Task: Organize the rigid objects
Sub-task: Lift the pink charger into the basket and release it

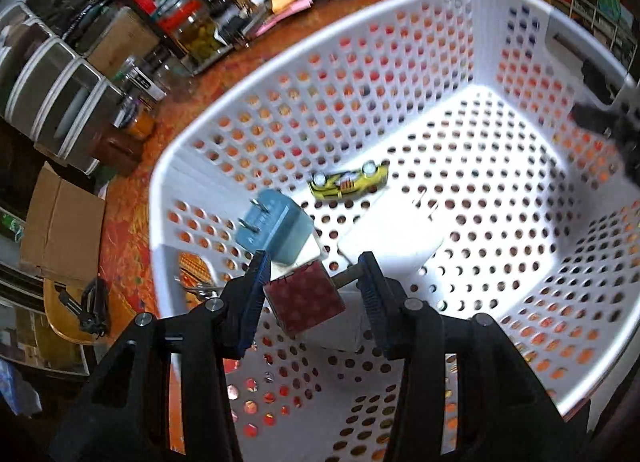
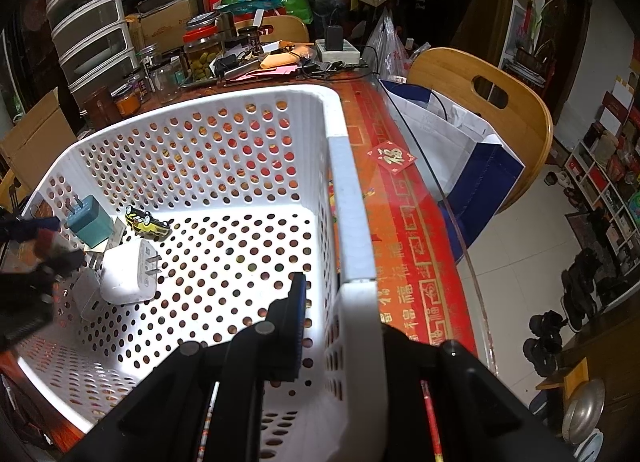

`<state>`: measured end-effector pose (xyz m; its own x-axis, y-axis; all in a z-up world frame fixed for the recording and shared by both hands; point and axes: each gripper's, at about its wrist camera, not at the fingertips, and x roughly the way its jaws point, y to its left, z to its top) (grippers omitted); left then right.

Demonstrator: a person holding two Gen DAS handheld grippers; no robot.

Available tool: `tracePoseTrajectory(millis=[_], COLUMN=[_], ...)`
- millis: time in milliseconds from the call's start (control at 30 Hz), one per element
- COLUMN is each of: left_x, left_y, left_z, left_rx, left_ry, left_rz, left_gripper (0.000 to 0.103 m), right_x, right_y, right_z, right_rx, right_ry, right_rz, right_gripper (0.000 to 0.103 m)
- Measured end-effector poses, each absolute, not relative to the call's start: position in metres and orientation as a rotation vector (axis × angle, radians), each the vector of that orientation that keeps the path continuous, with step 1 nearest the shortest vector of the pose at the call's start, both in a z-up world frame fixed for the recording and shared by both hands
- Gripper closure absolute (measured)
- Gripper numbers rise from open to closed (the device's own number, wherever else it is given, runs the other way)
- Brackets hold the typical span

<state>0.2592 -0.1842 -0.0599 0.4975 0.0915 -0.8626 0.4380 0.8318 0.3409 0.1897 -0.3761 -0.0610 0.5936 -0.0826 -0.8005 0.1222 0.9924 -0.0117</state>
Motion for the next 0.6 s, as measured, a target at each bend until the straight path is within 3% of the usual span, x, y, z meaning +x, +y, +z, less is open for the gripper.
tracePoseTrajectory(millis=[400, 467, 533, 600], left_x=[0.271, 0.268, 0.265, 0.256], left_y=[-0.173, -0.174, -0.173, -0.170], left_z=[-0.071, -0.068, -0.062, -0.048], left_rx=[0.562, 0.556, 0.540, 0.527], left_ry=[1.048, 1.038, 1.014, 0.975], left_rz=[-0.221, -0.225, -0.246, -0.260], left_gripper=[0.058, 0.050, 0.031, 0.023], right_x=[0.189, 0.189, 0.190, 0.189], right_y=[-0.377, -0.377, -0.378, -0.378], right_z=[-0.060, -0.060, -0.060, -0.060], right_rx=[0.051, 0.049, 0.048, 0.045], right_ry=[0.927, 0.929, 0.931, 0.936], right_rz=[-0.113, -0.115, -0.116, -0.117], right_gripper=[0.089, 0.089, 0.089, 0.089])
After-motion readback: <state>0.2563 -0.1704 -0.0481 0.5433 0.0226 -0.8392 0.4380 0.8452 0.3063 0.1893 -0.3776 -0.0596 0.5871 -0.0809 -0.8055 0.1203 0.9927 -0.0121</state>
